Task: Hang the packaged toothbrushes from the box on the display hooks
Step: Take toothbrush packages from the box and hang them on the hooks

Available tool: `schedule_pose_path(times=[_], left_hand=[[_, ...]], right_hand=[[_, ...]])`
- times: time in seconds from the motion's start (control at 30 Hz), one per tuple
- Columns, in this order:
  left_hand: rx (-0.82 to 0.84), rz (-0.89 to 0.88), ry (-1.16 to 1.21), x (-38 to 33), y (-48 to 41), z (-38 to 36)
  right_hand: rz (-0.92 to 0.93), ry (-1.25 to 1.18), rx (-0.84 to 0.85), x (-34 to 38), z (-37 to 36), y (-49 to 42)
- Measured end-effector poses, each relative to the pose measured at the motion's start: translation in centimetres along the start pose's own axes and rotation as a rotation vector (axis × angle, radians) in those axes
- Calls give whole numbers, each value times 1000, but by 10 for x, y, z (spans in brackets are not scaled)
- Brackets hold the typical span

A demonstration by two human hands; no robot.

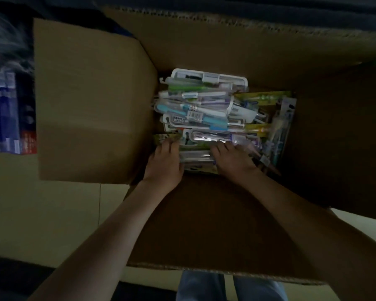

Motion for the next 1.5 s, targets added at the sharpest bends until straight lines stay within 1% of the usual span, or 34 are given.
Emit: schedule_pose_path(times=[0.07,0.13,0.27,0.37,0.43,0.5,0.57,0.6,0.67,0.73,0.77,0.83,0.97,1.0,1.1,1.13,1.17,1.2,1.27,1.3,1.43,1.5], left_hand=[[-43,3,27,-2,1,4],[-73,16,38,-4,1,7],[-111,26,45,-10,0,8],[-131,28,46,-15,3,7],[-131,62,35,-17,6,7],[-130,137,76,-16,10,7],[-105,246,268,-17,14,6],[-76,301,421,-20,16,4],[-27,362,818,-35,15,-1],[-5,343,1190,-57,10,-3],[-1,333,1329,-65,7,-3],[-22,321,1487,-75,3,-2],[-68,300,1555,-76,-3,-4],[-67,295,1559,-75,-3,-5],[-79,329,1546,-68,-3,-12],[-82,347,1548,-65,-2,-14],[-79,358,1543,-63,-2,-17],[-73,362,1536,-62,-3,-21],[-61,364,1522,-60,-4,-27],[-58,365,1518,-58,-4,-29],[-56,359,1545,-55,-7,-40],[-56,357,1561,-55,-7,-44]], right_hand=[[-7,-68,-34,-5,3,3],[18,-63,-105,-4,7,6],[9,-20,-75,-2,-7,3],[-31,-23,-36,-6,-11,2],[-52,-85,-14,-11,-8,4],[-27,-224,-55,-11,1,10],[-61,-334,-143,-18,14,18],[-81,-383,-177,-22,21,22],[-122,-465,-249,-30,36,30],[-143,-499,-315,-35,48,38],[-144,-493,-327,-35,52,42],[-123,-486,-335,-33,55,47],[-79,-550,-369,-44,59,57],[-111,-614,-347,-53,55,60],[-332,-823,-344,-93,29,67],[-402,-848,-319,-104,15,67],[-465,-829,-252,-112,-2,66],[-511,-790,-147,-117,-19,65],[-509,-694,55,-116,-50,61],[-493,-649,96,-114,-60,58],[-520,-545,57,-113,-66,51],[-478,-499,50,-111,-60,48]])
Point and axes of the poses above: each hand's wrist, its own y-axis away from the middle knuckle, its own z-axis out of the back of the hand, x = y × z, the point moved 9 cm from there along -y, towards the middle knuckle, and after that the axes turned 2 degrees about z, right-handed, at the moved point
